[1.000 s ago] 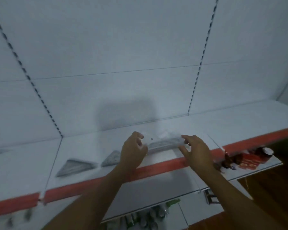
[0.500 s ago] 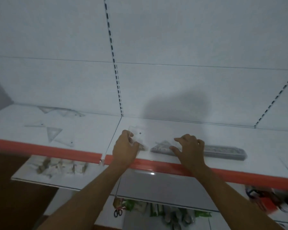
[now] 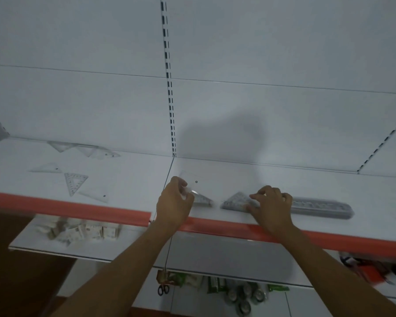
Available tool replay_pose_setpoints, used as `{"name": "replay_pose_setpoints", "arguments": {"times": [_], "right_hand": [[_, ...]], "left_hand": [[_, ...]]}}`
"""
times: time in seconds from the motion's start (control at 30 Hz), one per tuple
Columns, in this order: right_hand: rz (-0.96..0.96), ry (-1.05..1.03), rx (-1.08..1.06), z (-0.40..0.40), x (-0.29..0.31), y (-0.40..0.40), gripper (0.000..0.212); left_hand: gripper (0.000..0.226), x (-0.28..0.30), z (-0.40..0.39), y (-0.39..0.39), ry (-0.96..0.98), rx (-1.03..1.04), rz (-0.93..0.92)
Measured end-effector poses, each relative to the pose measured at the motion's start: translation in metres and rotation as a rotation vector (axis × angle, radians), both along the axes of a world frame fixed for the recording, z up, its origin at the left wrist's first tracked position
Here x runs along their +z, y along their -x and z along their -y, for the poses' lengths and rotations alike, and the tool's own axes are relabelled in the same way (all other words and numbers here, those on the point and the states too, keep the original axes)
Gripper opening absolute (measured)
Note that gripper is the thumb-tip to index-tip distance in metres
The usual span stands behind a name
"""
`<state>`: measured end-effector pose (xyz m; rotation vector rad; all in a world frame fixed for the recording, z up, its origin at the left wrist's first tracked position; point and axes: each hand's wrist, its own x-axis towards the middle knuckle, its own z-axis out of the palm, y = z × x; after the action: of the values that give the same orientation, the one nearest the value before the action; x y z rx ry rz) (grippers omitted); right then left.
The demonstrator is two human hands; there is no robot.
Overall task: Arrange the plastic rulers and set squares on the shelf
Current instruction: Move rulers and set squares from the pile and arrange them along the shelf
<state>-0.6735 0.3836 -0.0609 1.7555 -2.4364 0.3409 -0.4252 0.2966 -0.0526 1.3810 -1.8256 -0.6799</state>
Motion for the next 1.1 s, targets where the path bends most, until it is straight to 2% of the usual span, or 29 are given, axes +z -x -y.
{"name": "replay_pose_setpoints", "arguments": {"times": [0.27,0.47,0.6,0.73,0.83,0.97,1.1], "right_hand": [[-0.044,-0.037,0.034,0.002,0.004,0.002,0.043],[-0.042,0.006,0.114,0.001,-0.003,0.008,0.056],[0.095,0.103,0.146,0.003,0.002,-0.001,0.057],[0.271,0.213,0.338,0.015,0.02,-0.024,0.047],[0.32,0.252,0.456,0.026,0.026,-0.046,0.039],[0.458,0.265,0.458,0.033,0.026,-0.07,0.023],[0.533,0.297,0.436,0.035,0.034,-0.084,0.023]], "left_hand": [[0.029,0.0,-0.005,0.017,-0.034,-0.022,0.005],[0.027,0.002,-0.007,0.018,-0.031,0.023,0.01],[0.035,-0.003,-0.006,0.017,-0.043,-0.043,0.072],[0.049,-0.002,-0.009,0.016,-0.004,-0.095,0.152],[0.054,0.001,-0.011,0.012,0.029,-0.136,0.217],[0.038,0.006,-0.012,0.003,0.061,-0.165,0.131],[0.043,0.007,-0.011,-0.009,0.033,-0.149,0.021]]}}
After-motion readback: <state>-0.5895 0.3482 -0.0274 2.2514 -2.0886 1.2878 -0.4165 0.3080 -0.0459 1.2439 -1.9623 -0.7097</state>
